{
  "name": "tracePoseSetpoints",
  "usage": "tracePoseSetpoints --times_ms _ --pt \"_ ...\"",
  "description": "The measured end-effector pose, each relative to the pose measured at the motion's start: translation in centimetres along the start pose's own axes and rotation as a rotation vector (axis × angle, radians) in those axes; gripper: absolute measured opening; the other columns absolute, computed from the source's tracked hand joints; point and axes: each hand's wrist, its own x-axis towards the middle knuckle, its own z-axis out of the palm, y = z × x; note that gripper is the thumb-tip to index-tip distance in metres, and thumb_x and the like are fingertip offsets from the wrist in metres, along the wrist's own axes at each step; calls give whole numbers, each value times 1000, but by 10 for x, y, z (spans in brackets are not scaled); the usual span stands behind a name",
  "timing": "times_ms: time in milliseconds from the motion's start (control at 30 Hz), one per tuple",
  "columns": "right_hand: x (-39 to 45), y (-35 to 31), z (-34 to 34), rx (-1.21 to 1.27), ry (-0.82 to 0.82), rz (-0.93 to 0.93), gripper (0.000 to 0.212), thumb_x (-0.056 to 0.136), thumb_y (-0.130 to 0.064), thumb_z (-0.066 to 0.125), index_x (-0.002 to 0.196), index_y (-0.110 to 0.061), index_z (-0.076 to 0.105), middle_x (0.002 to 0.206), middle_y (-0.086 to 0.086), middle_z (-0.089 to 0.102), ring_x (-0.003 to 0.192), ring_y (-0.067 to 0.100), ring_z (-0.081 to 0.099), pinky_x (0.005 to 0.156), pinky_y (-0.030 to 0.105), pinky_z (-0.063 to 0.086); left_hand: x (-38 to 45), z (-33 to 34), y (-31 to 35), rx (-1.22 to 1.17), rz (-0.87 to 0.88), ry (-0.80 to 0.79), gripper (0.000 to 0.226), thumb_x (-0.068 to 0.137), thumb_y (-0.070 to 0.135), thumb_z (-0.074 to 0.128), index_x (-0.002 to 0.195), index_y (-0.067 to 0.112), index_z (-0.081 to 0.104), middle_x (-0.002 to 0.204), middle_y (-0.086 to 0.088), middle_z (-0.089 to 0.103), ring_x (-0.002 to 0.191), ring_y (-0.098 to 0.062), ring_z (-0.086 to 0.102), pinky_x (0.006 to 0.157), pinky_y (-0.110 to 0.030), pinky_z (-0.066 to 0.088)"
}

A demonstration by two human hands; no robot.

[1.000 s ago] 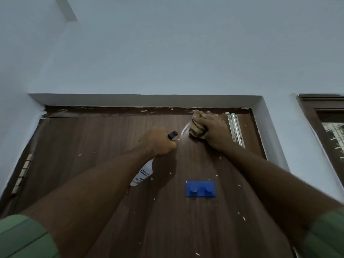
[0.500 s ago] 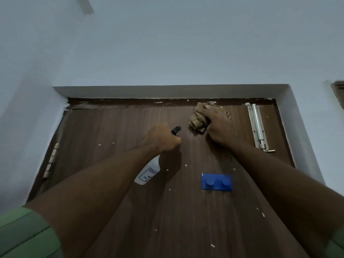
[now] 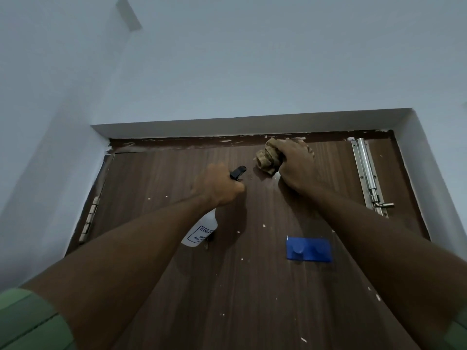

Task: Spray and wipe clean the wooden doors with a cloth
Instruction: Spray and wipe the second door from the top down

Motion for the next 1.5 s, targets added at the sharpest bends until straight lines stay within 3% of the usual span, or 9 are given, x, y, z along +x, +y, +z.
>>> tracePoseSetpoints --times_ms 167,267,467,667,833,900,1033,1200,1500 --pt "-36 -21 16 -146 -350 -336 63 95 -25 56 157 -25 42 160 6 40 150 24 27 123 39 1 5 -13 -8 -36 64 0 39 93 27 74 61 17 55 52 3 50 41 -10 38 39 -22 30" --pt "-23 -7 15 -227 -392 -472 51 99 -17 56 148 -32 52 160 -2 44 148 20 33 121 40 17 8 -21 -11 -19 74 3 44 93 29 74 56 17 52 49 4 47 38 -9 34 36 -20 25" --pt "9 -39 42 -86 43 -26 36 79 3 61 106 -19 68 112 -1 62 109 26 54 92 35 40 8 -31 -20 14 75 27 46 92 34 73 57 15 49 52 1 46 44 -16 35 46 -26 28" --pt "-46 -38 63 -180 -296 -677 35 100 -20 56 135 -24 63 147 4 55 133 24 52 106 40 46 6 -42 -35 58 79 25 47 93 38 74 59 14 52 52 1 47 44 -15 37 43 -25 28" --pt "30 -53 59 -61 42 -72 40 91 4 58 120 -18 72 116 3 61 107 23 57 96 30 45 2 -50 -48 117 77 21 42 93 38 70 65 14 52 58 -1 48 49 -17 39 50 -28 32" --pt "18 -73 69 -22 -18 -128 29 96 -5 58 120 -12 74 118 5 59 106 17 55 98 19 41 -1 -54 -58 94 82 5 42 94 36 71 63 15 51 55 1 46 46 -15 36 46 -26 29" --pt "-18 -72 86 -61 -379 -531 32 90 -15 66 119 -24 77 138 4 59 131 28 47 106 47 41 -7 -61 -72 63 103 -35 43 94 39 74 63 15 56 53 1 48 42 -15 36 40 -25 26" --pt "20 -77 71 56 -338 -261 48 72 16 62 102 -17 83 137 4 65 132 26 49 106 47 42 -8 -69 -81 85 73 -61 35 96 32 71 71 8 63 55 -2 50 45 -15 39 48 -28 34" --pt "1 -83 77 -79 -336 -185 32 97 -54 47 118 -39 66 151 -13 42 148 18 21 125 49 -1 -7 -62 -91 54 77 -98 31 96 30 72 72 16 58 61 -1 52 48 -11 42 45 -24 35"
